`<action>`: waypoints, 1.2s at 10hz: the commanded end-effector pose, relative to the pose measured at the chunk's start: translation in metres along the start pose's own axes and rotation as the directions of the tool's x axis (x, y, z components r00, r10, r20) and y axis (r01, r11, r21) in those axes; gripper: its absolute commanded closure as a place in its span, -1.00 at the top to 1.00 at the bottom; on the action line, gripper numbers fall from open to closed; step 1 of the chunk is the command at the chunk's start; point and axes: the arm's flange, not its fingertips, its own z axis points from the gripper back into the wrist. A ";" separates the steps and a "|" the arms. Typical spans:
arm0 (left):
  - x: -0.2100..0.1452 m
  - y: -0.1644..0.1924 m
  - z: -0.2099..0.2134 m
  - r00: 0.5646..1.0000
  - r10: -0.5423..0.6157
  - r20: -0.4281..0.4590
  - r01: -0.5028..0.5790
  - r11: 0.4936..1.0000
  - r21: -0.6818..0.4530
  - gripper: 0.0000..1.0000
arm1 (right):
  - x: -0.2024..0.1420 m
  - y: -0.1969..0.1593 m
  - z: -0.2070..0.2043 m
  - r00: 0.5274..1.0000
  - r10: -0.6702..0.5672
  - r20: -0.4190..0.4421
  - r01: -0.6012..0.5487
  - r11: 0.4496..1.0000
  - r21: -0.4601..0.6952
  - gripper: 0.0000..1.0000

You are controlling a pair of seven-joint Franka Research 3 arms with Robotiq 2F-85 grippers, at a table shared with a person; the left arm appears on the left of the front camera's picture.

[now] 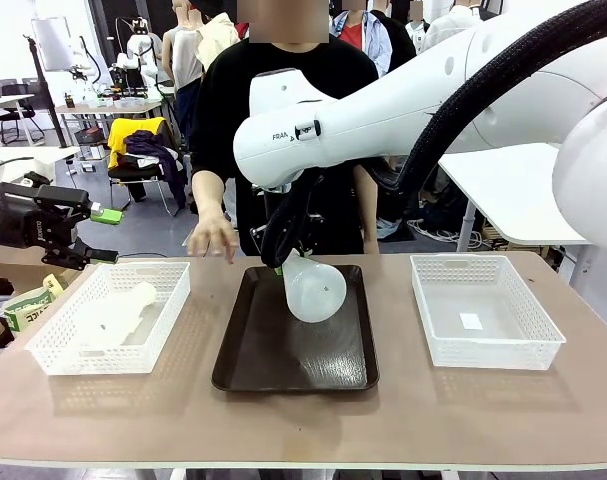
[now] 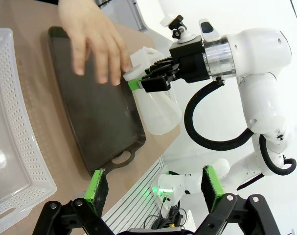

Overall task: Prepare the laboratory tools.
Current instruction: Place the picked Big flask upright in the Handle tray as instructed by the person.

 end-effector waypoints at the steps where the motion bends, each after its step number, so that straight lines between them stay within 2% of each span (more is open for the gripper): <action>1: 0.001 -0.001 0.001 1.000 0.003 0.009 -0.003 1.000 -0.016 1.00 | -0.001 -0.001 0.000 1.000 -0.002 -0.002 0.002 1.000 0.002 -1.00; 7: 0.001 -0.001 0.001 1.000 0.003 0.009 -0.003 1.000 -0.016 1.00 | 0.000 0.000 0.000 1.000 0.000 0.000 0.000 1.000 0.000 -1.00; 9: 0.001 -0.001 0.001 1.000 0.003 0.009 -0.003 1.000 -0.016 1.00 | -0.008 -0.003 0.021 0.993 0.074 0.093 -0.074 0.997 -0.005 -1.00; 12: 0.001 -0.001 0.001 1.000 0.003 0.009 -0.003 1.000 -0.016 1.00 | -0.026 -0.023 0.053 0.928 0.191 0.321 -0.226 0.971 0.074 -1.00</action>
